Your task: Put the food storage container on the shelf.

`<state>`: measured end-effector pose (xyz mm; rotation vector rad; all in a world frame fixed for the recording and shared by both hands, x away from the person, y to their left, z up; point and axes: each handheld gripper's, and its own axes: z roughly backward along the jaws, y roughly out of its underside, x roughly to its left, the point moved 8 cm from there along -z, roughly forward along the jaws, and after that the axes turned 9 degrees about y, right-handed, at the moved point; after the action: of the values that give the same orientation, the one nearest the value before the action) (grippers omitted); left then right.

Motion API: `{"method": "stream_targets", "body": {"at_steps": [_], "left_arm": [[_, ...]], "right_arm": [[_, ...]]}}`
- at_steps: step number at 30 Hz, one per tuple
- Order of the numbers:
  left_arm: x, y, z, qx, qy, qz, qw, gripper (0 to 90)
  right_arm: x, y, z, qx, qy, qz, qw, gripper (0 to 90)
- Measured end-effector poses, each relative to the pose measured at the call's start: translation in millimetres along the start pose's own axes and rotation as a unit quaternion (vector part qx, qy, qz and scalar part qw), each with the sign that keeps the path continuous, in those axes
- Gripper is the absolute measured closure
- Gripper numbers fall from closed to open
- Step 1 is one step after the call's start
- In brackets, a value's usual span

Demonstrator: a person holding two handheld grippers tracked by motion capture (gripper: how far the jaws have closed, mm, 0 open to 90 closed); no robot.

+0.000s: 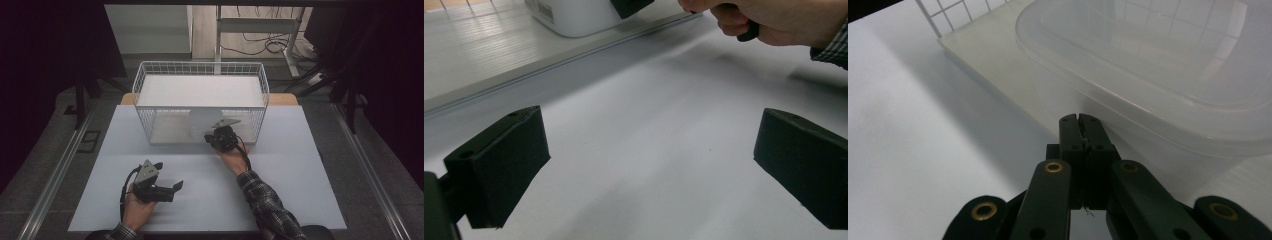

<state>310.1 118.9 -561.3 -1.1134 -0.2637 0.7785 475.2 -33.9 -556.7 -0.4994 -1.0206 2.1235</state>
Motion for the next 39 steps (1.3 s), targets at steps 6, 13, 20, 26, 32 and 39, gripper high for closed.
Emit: {"method": "stream_targets", "body": {"at_steps": [6,13,20,26,32,39], "left_arm": [[0.1,-0.2,0.1,-0.001,0.001,0.002,1.0000,0.6],[0.3,-0.4,0.4,-0.003,0.002,0.004,1.0000,0.6],[0.2,-0.3,0.3,-0.002,0.005,0.008,1.0000,0.9],[0.3,-0.1,-0.3,-0.002,0.005,0.011,0.9999,2.7],[0.0,0.4,-1.0,0.001,0.004,0.009,0.9999,3.1],[0.0,0.2,-1.5,-0.001,0.005,0.008,1.0000,2.9]], "right_arm": [[-5.7,0.0,-5.0,0.001,0.005,-0.010,0.9999,89.0],[-2.7,-1.5,-0.3,-0.002,-0.001,-0.004,1.0000,86.3],[4.6,0.2,13.2,-0.008,-0.005,0.003,1.0000,72.0],[8.3,0.3,25.7,-0.011,-0.006,0.005,0.9999,61.4],[12.3,1.9,38.1,-0.013,-0.009,0.014,0.9998,50.4],[18.0,5.4,49.1,-0.013,-0.014,0.019,0.9996,42.6]]}}
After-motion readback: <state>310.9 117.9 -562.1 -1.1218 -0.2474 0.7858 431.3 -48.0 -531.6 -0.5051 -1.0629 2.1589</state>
